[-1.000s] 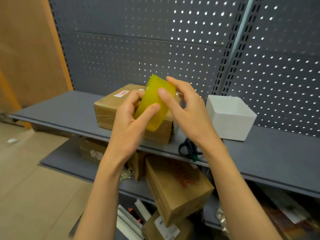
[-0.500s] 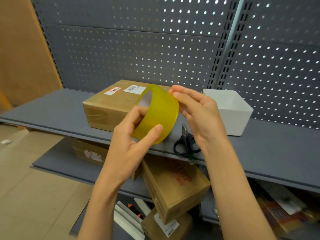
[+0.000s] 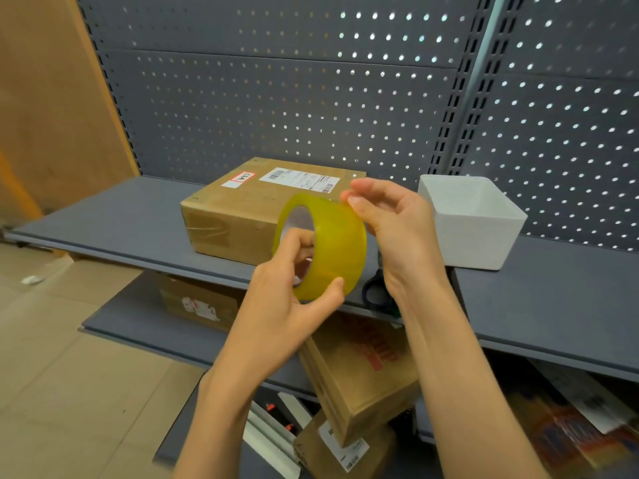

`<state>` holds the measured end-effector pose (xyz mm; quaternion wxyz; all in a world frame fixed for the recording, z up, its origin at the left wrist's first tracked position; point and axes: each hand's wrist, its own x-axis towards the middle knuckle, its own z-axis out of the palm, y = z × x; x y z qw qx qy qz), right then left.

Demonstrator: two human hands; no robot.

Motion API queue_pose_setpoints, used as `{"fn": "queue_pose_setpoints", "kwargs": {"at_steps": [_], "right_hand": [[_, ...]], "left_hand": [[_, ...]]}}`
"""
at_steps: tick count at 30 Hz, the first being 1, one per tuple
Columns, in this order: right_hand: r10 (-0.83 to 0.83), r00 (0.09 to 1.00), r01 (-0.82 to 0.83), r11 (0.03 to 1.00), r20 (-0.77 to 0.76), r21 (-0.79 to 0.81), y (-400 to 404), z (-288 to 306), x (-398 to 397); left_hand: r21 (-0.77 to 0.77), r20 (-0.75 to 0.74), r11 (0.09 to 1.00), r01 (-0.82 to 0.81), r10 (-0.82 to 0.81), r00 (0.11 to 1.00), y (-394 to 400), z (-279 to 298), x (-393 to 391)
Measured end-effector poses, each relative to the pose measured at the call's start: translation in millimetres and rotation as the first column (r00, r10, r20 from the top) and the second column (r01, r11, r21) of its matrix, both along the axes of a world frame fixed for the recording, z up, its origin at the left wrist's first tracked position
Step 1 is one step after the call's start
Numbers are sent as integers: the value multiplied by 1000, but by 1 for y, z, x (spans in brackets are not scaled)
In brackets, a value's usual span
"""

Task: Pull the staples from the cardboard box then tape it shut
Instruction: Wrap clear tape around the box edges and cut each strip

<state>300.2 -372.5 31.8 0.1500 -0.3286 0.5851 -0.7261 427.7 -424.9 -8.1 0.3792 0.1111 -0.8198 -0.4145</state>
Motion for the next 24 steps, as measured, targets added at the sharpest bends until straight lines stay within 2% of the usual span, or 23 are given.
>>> {"fn": "queue_pose_setpoints", "kwargs": {"at_steps": [3, 9, 13, 16, 20, 24], "right_hand": [[28, 995, -25, 999, -98, 36, -5, -2, 8], [75, 927, -84, 996, -367, -10, -5, -3, 30], [91, 934, -121, 990, -347, -66, -7, 0, 24], [133, 924, -156, 987, -360, -36, -4, 0, 16], [78, 826, -42, 996, -558, 76, 0, -4, 7], [25, 709, 60, 994, -705, 96, 2, -5, -3]], "left_hand": [[117, 18, 993, 28, -31, 999, 4, -1, 1], [104, -13, 985, -134, 137, 991, -2, 0, 3], [126, -21, 985, -121, 124, 992, -1, 2, 8], [140, -33, 984, -112, 117, 993, 1, 2, 8], [155, -31, 985, -76, 81, 996, -1, 4, 11], [177, -12, 983, -43, 46, 999, -5, 6, 15]]}}
